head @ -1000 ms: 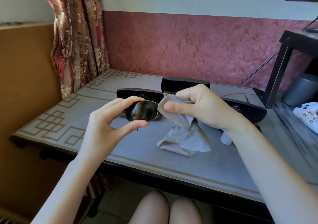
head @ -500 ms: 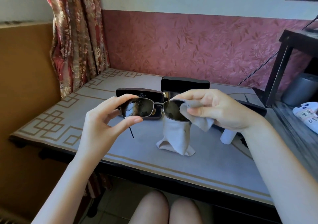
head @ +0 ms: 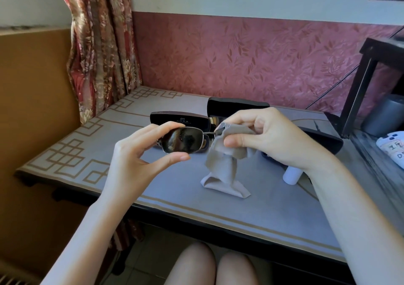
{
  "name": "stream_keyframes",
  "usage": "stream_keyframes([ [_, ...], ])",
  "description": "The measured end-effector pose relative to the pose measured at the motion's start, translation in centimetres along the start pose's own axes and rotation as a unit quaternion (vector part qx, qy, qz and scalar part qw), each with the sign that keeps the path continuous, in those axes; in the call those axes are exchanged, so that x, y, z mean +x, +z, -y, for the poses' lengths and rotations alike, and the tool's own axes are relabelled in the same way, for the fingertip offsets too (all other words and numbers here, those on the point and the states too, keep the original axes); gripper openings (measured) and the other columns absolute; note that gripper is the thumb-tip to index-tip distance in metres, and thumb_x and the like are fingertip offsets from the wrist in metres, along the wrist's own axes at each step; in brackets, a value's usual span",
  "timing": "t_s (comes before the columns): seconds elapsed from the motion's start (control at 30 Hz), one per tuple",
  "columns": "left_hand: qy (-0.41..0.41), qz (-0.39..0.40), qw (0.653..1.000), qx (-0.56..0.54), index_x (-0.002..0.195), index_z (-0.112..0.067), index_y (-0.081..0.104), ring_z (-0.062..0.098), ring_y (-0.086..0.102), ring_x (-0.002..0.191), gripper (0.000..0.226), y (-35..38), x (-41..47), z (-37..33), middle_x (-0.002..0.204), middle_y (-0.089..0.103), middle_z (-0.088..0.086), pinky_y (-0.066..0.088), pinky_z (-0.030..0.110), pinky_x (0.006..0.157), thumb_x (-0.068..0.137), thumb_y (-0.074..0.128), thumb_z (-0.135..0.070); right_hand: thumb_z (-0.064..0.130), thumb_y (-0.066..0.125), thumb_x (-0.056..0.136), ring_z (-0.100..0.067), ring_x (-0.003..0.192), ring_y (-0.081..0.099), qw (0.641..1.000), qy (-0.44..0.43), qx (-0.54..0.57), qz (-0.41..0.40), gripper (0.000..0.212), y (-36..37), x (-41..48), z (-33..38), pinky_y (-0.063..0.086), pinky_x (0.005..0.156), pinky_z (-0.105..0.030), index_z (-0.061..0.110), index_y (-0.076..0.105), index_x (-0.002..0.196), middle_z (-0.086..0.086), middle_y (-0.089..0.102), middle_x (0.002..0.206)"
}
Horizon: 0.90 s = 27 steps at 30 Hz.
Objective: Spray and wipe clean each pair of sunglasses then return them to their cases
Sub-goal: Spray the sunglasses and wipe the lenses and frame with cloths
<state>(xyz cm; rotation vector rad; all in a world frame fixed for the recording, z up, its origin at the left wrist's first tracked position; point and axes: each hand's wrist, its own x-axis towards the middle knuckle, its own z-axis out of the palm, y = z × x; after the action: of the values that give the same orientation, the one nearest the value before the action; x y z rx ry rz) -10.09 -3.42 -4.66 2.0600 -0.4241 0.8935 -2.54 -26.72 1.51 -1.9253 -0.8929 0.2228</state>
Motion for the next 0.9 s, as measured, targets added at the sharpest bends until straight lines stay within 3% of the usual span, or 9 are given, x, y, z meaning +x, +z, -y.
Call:
stream_keyframes([
  [0.1, 0.003, 0.017, 1.000, -0.004, 0.117, -0.027, 0.062, 0.016, 0.061, 0.086, 0.047, 0.4, 0.1, -0.2, 0.090, 0.064, -0.008, 0.050, 0.039, 0.081, 0.075, 0.071, -0.045, 0.022, 0.068, 0.089, -0.027, 0.088, 0.067, 0.999, -0.011, -0.045, -0.025, 0.012, 0.3, 0.5, 0.7, 0.053, 0.079, -0.041, 0.016, 0.074, 0.098, -0.005, 0.074, 0.093],
  [0.2, 0.009, 0.029, 0.999, -0.009, 0.119, -0.027, 0.061, 0.012, 0.061, 0.088, 0.048, 0.9, 0.2, -0.1, 0.091, 0.063, -0.010, 0.051, 0.036, 0.082, 0.076, 0.070, -0.046, 0.030, 0.063, 0.093, -0.035, 0.095, 0.062, 0.996, -0.034, -0.075, -0.023, 0.024, 1.0, 1.1, 1.7, 0.048, 0.086, -0.047, 0.011, 0.073, 0.103, -0.013, 0.070, 0.101],
  [0.33, 0.017, 0.021, 1.000, -0.013, 0.122, -0.027, 0.057, 0.003, 0.058, 0.087, 0.052, 1.1, 0.2, 0.1, 0.089, 0.061, -0.013, 0.050, 0.022, 0.080, 0.078, 0.066, -0.052, 0.031, 0.063, 0.091, 0.004, 0.079, 0.060, 0.993, -0.010, -0.102, 0.051, 0.029, 2.1, 1.3, 3.0, 0.044, 0.070, -0.013, 0.023, 0.069, 0.118, 0.011, 0.072, 0.099],
  [0.4, 0.019, 0.019, 1.000, -0.007, 0.123, -0.026, 0.056, -0.001, 0.057, 0.088, 0.053, 1.1, 0.2, 0.1, 0.094, 0.061, -0.016, 0.047, 0.014, 0.080, 0.079, 0.062, -0.056, 0.040, 0.067, 0.085, 0.010, 0.101, 0.058, 0.986, 0.013, -0.149, 0.077, 0.049, 2.6, 1.4, 2.9, 0.043, 0.086, -0.010, 0.032, 0.058, 0.132, 0.017, 0.067, 0.117],
  [0.47, 0.016, 0.018, 1.000, -0.003, 0.123, -0.027, 0.055, 0.003, 0.059, 0.090, 0.054, 1.0, 0.1, 0.1, 0.099, 0.064, -0.013, 0.049, 0.018, 0.080, 0.079, 0.061, -0.057, 0.050, 0.070, 0.077, 0.008, 0.122, 0.050, 0.983, 0.023, -0.167, 0.072, 0.072, 2.6, 1.4, 2.8, 0.037, 0.101, -0.014, 0.038, 0.042, 0.143, 0.019, 0.059, 0.133],
  [0.57, 0.006, 0.016, 1.000, -0.007, 0.120, -0.024, 0.060, 0.008, 0.061, 0.092, 0.051, 0.8, -0.1, 0.3, 0.098, 0.067, -0.006, 0.051, 0.025, 0.080, 0.077, 0.066, -0.051, 0.065, 0.066, 0.060, 0.010, 0.116, 0.053, 0.987, 0.023, -0.153, 0.039, 0.090, 1.8, 0.8, 2.5, 0.037, 0.099, -0.017, 0.045, 0.036, 0.143, 0.022, 0.061, 0.126],
  [0.7, -0.009, 0.011, 1.000, -0.010, 0.117, -0.021, 0.061, 0.006, 0.061, 0.093, 0.049, 0.6, -0.1, 0.3, 0.100, 0.066, -0.009, 0.051, 0.022, 0.082, 0.074, 0.070, -0.043, 0.063, 0.074, 0.057, 0.009, 0.119, 0.049, 0.979, 0.032, -0.203, 0.013, 0.084, 1.1, -1.1, 1.0, 0.036, 0.101, -0.022, 0.052, 0.039, 0.132, 0.031, 0.057, 0.122],
  [0.83, -0.028, 0.010, 0.999, -0.017, 0.116, -0.021, 0.062, 0.004, 0.062, 0.097, 0.050, 0.5, 0.0, 0.1, 0.101, 0.067, -0.010, 0.050, 0.019, 0.086, 0.073, 0.071, -0.043, 0.026, 0.081, 0.076, 0.005, 0.115, 0.055, 0.986, 0.003, -0.163, -0.047, 0.046, 1.4, -2.3, -0.5, 0.039, 0.098, -0.013, 0.036, 0.058, 0.114, 0.024, 0.063, 0.114],
  [0.9, -0.032, 0.021, 0.999, -0.023, 0.116, -0.021, 0.062, 0.002, 0.062, 0.100, 0.050, 0.5, 0.1, -0.1, 0.104, 0.067, -0.012, 0.049, 0.017, 0.088, 0.072, 0.072, -0.044, 0.019, 0.081, 0.077, 0.005, 0.112, 0.058, 0.989, -0.008, -0.133, -0.071, 0.042, 1.4, -2.5, -0.9, 0.039, 0.096, -0.008, 0.033, 0.063, 0.113, 0.022, 0.066, 0.112],
])
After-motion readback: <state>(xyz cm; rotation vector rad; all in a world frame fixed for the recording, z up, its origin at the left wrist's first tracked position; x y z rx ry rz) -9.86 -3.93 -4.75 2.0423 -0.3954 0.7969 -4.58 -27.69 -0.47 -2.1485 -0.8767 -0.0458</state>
